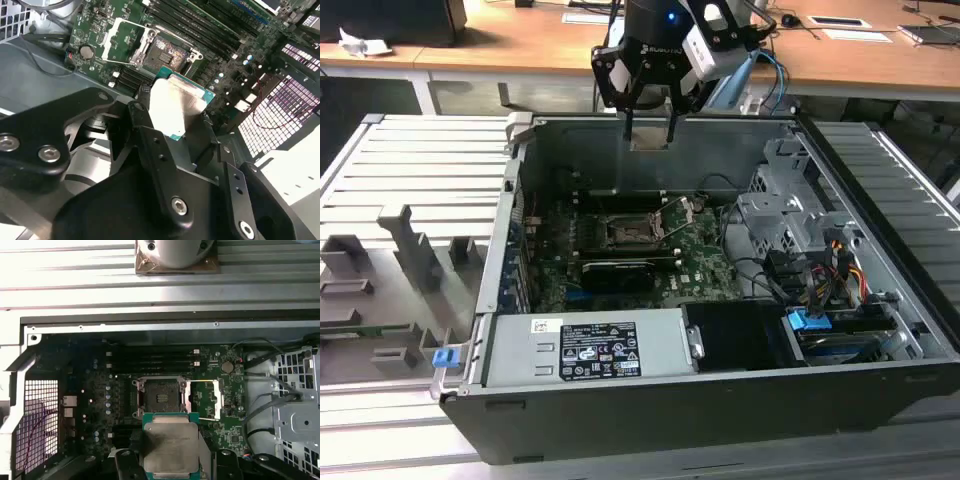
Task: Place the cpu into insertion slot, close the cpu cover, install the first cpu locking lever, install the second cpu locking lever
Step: 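Place the cpu into insertion slot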
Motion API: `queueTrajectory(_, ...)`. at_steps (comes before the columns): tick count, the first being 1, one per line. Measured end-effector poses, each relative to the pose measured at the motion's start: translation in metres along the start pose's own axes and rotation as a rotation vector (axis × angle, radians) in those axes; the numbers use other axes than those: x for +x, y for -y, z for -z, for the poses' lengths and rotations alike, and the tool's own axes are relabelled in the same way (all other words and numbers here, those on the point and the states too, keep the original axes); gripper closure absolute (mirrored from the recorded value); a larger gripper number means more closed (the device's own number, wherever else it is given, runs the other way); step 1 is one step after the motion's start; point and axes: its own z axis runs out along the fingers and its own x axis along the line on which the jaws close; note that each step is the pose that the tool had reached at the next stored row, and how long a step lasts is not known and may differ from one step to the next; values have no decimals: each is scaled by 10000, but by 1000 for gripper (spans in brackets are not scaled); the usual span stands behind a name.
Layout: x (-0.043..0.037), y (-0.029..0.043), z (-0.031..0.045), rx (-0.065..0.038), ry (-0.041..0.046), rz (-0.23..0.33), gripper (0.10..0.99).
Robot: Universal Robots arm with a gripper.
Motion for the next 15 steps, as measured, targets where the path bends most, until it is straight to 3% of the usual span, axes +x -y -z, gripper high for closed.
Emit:
queueTrajectory(6,0,0,-1,-4,30,-338,557)
queueTrajectory(10,0,5,-56,-5,62,-689,557)
queueTrajectory(15,-2,11,-126,-19,164,-1825,557)
